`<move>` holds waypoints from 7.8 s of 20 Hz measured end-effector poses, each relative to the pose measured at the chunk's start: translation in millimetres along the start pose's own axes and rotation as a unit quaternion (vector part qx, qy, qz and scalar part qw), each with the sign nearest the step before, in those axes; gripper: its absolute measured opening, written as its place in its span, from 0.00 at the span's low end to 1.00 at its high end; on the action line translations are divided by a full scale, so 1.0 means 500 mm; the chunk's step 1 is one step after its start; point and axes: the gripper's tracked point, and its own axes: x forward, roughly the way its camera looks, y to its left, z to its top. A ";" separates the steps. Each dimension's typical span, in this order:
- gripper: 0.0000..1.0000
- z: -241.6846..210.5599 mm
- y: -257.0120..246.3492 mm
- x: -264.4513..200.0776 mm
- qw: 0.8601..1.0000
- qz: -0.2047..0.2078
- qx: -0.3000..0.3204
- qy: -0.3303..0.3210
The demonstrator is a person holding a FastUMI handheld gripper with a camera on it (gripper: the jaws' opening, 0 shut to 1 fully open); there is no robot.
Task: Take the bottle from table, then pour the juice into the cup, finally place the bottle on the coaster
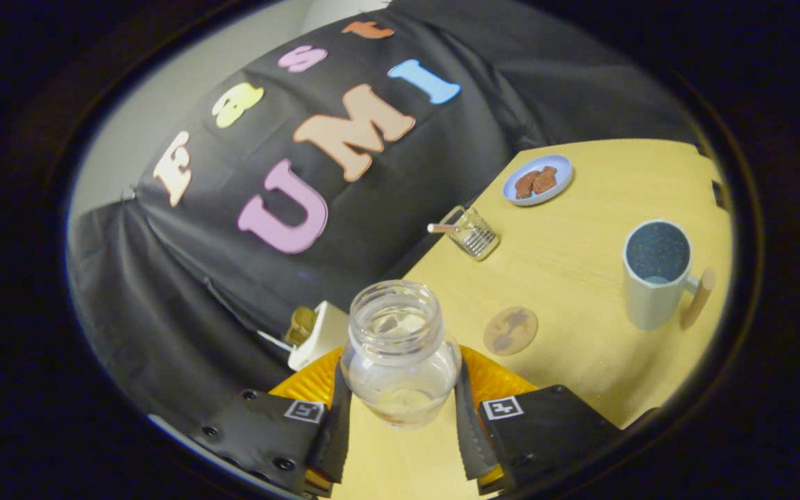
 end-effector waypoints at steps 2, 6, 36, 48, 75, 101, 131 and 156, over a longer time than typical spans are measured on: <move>0.68 0.038 0.000 0.004 0.999 0.007 0.044 -0.028; 0.68 0.116 -0.007 0.007 0.988 0.026 0.132 -0.080; 0.67 0.324 -0.064 0.014 0.856 0.089 0.446 -0.247; 0.67 0.351 -0.058 0.002 0.844 0.095 0.464 -0.252; 0.67 0.390 -0.021 -0.001 0.804 0.111 0.516 -0.273; 0.67 0.438 -0.002 -0.003 0.759 0.128 0.564 -0.299; 0.67 0.499 0.008 -0.015 0.699 0.140 0.618 -0.330; 0.67 0.547 0.033 -0.034 0.659 0.173 0.645 -0.346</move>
